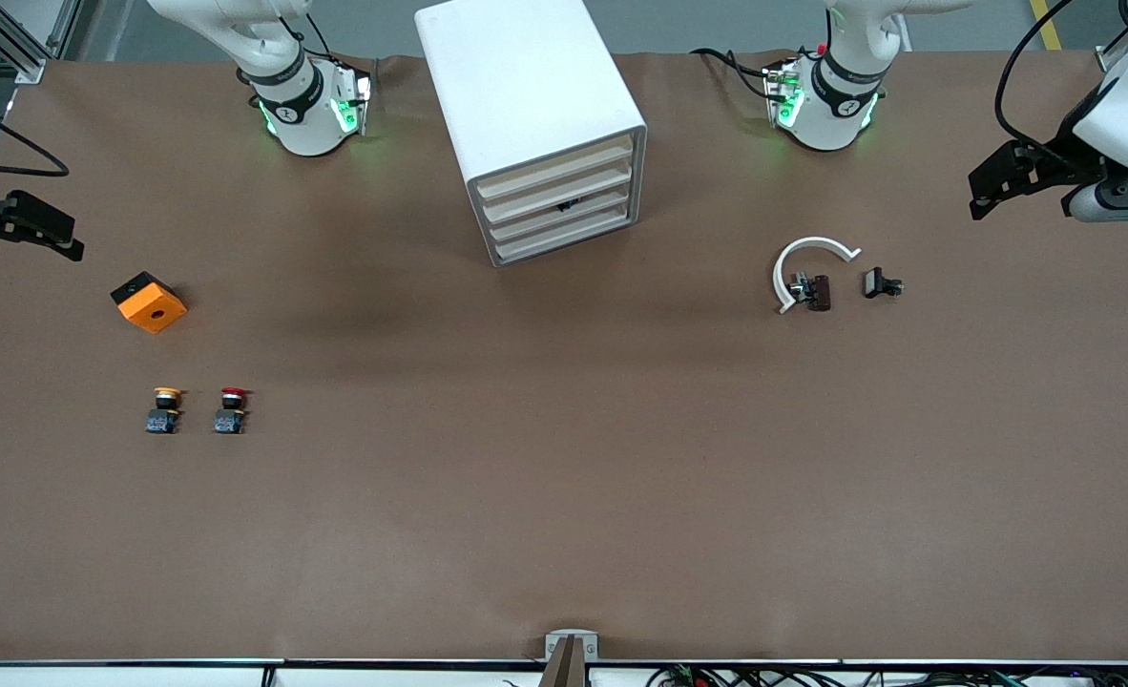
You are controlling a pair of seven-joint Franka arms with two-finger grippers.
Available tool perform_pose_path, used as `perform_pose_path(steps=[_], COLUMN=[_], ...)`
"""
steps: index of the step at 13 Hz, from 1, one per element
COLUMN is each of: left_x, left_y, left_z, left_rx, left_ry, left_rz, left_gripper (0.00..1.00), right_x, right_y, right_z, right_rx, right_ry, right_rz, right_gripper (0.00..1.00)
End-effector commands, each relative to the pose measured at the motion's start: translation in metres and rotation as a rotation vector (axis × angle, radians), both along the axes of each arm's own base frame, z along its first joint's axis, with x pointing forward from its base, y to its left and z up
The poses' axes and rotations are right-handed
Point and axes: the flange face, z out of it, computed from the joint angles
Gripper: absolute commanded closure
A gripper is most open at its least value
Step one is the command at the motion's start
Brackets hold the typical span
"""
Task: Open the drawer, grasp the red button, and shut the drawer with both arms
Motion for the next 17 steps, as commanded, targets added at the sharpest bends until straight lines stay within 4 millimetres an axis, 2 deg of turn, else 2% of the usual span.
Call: perform_pose_path(steps=[1, 4, 10, 14, 17], left_x=[-0.007, -0.005, -0.005, -0.006, -0.005], left_y=[-0.002, 0.001, 0.001, 0.003, 0.004], left_z=[0.006, 0.010, 0.010, 0.009, 0.006], left_rx=[-0.014, -0.016, -0.016, -0.021, -0.022], left_ry=[0.001, -0.008, -0.001, 0.012, 0.023], left_rz=[-0.018, -0.012, -0.007, -0.007, -0.009], left_gripper=[0.00, 0.00, 0.00, 0.00, 0.00], right_x=[-0.012, -0.033, -0.033, -0.037, -0.041], right_y=[0.014, 0.015, 0.013, 0.001, 0.000], right_z=[-0.004, -0.012, -0.009, -0.005, -0.001], right_rx=[-0.009, -0.003, 0.003, 0.010, 0.015], right_ry=[0.000, -0.065, -0.063, -0.060, -0.056], right_rz=[-0.053, -0.075, -0.082, -0.111, -0.151], right_gripper=[0.00, 0.00, 0.00, 0.00, 0.00])
